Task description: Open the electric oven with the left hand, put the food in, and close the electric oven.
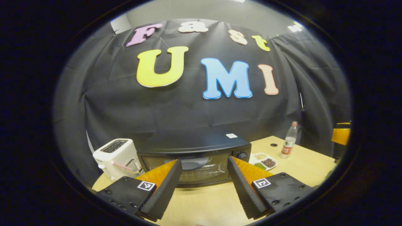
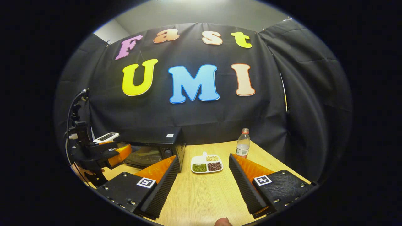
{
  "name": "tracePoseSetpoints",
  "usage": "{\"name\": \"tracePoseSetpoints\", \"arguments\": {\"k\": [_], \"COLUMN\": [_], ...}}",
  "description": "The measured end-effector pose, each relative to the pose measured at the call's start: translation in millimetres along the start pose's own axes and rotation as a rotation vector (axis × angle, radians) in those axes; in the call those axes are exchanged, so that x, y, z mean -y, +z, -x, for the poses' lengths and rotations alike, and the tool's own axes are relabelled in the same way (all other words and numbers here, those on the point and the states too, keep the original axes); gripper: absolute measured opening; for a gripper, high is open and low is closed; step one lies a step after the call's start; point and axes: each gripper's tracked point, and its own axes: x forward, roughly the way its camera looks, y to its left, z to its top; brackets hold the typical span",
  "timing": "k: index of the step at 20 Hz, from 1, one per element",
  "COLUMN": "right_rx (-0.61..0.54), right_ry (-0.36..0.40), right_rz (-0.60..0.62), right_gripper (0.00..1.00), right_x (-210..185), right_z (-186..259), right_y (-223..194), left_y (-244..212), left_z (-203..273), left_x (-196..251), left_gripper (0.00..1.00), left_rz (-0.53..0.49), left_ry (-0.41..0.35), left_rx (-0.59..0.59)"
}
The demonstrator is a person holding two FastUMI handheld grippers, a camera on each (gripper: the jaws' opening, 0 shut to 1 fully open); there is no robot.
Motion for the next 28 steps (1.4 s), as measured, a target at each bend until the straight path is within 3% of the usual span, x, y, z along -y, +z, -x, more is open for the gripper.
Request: {"name": "tracePoseSetpoints", "arguments": {"k": [5, 6, 7, 12, 15, 16, 24, 28], "right_rx": [0.070, 0.078, 0.088, 0.130, 0.151, 0.151, 0.178, 0.236], "right_ry": [0.068, 0.079, 0.089, 0.138, 0.163, 0.164, 0.173, 0.181], "right_rz": [0.029, 0.040, 0.047, 0.079, 0.067, 0.066, 0.031, 0.030], "right_gripper": [0.98, 0.98, 0.98, 0.98, 0.98, 0.98, 0.98, 0.98], "right_x": [8.7, 13.4, 19.0, 37.2, 40.1, 41.9, 29.8, 17.1], "right_z": [22.3, 28.7, 34.8, 53.9, 67.8, 70.7, 101.6, 108.6], "right_y": [29.0, 33.3, 37.5, 48.9, 52.6, 52.3, 55.8, 66.5], "left_y": [54.4, 61.5, 68.4, 78.1, 85.0, 96.3, 113.3, 122.4], "left_z": [66.5, 80.6, 94.1, 158.2, 190.9, 162.5, 214.6, 230.7], "left_x": [25.7, 31.5, 36.1, 62.7, 74.8, 70.3, 54.8, 37.6], "left_gripper": [1.00, 0.90, 1.00, 0.97, 1.00, 1.00, 1.00, 0.92], "left_rz": [0.016, 0.013, 0.009, 0.037, 0.036, 0.031, 0.041, 0.036], "left_ry": [0.052, 0.063, 0.075, 0.139, 0.158, 0.158, 0.193, 0.210], "left_rx": [0.079, 0.085, 0.097, 0.113, 0.123, 0.124, 0.142, 0.168]}}
